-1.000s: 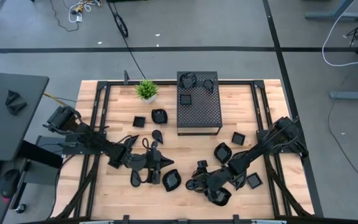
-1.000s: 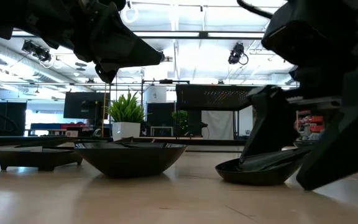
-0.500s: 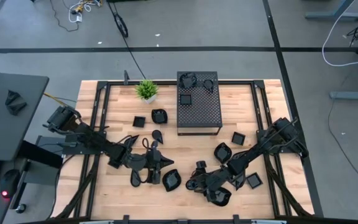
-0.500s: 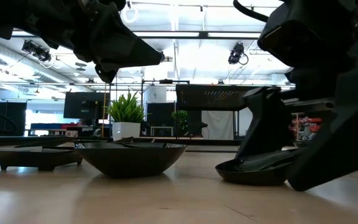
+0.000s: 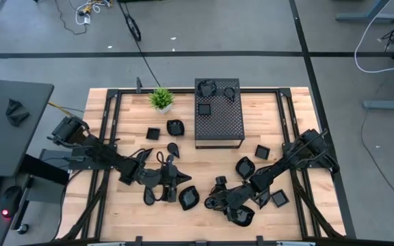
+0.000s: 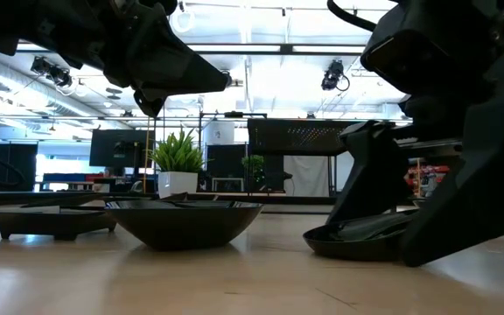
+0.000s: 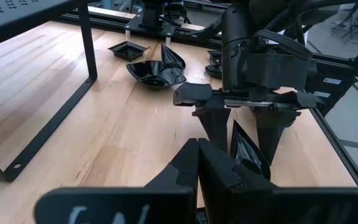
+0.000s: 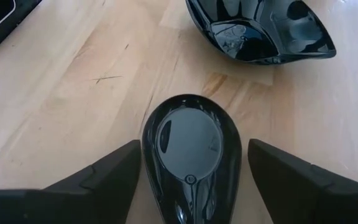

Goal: Pick & Place Mini shaped plates
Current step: Stack the drop shaped plate on top of the drop shaped plate on the shelf

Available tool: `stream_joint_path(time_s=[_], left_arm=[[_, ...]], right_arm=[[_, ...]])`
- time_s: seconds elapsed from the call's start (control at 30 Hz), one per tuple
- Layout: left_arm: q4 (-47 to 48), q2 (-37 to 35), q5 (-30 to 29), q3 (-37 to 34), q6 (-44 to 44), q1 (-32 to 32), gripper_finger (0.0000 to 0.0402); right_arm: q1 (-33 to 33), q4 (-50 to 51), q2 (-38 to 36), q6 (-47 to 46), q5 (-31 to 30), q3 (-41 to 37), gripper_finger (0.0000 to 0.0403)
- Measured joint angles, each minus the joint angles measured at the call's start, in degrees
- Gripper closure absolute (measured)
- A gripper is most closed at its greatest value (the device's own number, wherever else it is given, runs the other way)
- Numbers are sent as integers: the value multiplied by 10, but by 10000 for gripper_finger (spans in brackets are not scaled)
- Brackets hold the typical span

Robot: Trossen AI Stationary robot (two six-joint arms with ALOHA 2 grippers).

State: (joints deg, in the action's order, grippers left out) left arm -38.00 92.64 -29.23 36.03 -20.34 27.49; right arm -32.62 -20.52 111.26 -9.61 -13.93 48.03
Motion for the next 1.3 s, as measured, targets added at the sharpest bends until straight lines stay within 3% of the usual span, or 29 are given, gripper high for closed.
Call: stream_joint_path(time_s=[0.43, 0.83, 1.07, 1.3], left_arm=[[0, 0, 0, 0, 0, 0, 388], [0, 0, 0, 0, 0, 0, 388], [0, 0, 0, 0, 0, 0, 388], [0, 0, 0, 0, 1, 0, 388]], right_arm=[[0, -2, 0, -2, 9, 0, 148], [1, -10, -31, -4, 7, -2, 156], [1, -11, -82, -2, -15, -2, 156], [5, 41, -188, -3, -75, -2, 156]])
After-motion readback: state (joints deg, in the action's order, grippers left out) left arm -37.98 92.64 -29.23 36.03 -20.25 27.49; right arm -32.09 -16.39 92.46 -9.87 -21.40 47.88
